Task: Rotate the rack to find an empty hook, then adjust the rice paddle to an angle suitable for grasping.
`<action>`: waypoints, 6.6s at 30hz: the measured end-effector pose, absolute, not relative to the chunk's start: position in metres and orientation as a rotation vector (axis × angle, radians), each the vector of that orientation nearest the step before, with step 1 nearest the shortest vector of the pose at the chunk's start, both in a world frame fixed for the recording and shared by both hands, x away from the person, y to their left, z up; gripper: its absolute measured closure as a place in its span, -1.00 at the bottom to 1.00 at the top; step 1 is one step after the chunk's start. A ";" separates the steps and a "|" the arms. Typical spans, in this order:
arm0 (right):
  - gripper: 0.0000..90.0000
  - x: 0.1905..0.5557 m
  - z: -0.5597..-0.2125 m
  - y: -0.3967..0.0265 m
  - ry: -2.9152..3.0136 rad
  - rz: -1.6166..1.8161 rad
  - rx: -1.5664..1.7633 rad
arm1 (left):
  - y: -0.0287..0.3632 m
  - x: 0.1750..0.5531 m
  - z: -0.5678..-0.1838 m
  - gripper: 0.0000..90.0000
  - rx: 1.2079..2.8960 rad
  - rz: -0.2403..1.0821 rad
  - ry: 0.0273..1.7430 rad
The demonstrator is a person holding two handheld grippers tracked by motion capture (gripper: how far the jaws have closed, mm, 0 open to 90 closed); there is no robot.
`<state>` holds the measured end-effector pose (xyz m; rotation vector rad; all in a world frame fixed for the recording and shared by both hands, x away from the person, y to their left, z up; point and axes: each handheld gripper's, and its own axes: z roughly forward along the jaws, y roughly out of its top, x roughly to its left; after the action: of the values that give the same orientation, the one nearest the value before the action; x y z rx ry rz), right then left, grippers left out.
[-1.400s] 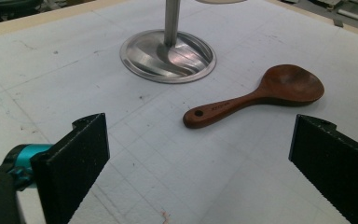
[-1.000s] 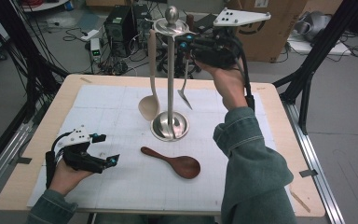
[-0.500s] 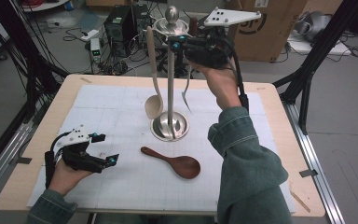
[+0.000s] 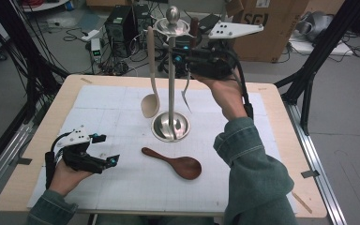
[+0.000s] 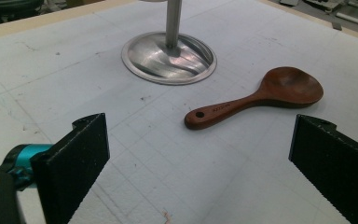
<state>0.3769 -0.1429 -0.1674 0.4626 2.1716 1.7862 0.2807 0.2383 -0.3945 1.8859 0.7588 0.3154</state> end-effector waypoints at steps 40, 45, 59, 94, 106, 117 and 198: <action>0.27 0.347 -0.294 -0.149 2.401 1.691 0.562 | 0.236 0.279 -0.395 -0.88 1.903 0.316 0.764; 0.19 0.345 -0.317 -0.148 2.445 1.642 0.596 | 0.234 0.279 -0.396 -0.88 1.901 0.309 0.766; 0.09 0.340 -0.364 -0.135 2.547 1.521 0.642 | 0.234 0.278 -0.397 -0.88 1.908 0.312 0.764; 0.04 0.331 -0.428 -0.111 2.673 1.266 0.683 | 0.233 0.279 -0.398 -0.88 1.916 0.309 0.767; 0.22 0.330 -0.441 -0.100 2.714 1.177 0.632 | 0.232 0.279 -0.399 -0.88 1.917 0.306 0.767; 0.52 0.327 -0.445 -0.094 2.736 1.093 0.544 | 0.231 0.279 -0.400 -0.88 1.920 0.300 0.764; 0.48 0.314 -0.421 -0.069 2.776 1.470 0.497 | 0.196 0.274 -0.403 -0.25 1.967 0.157 0.621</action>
<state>0.3138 -0.0688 -0.4212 0.4975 2.7757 1.4697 0.2737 0.1963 -0.4029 1.9675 0.6213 0.1573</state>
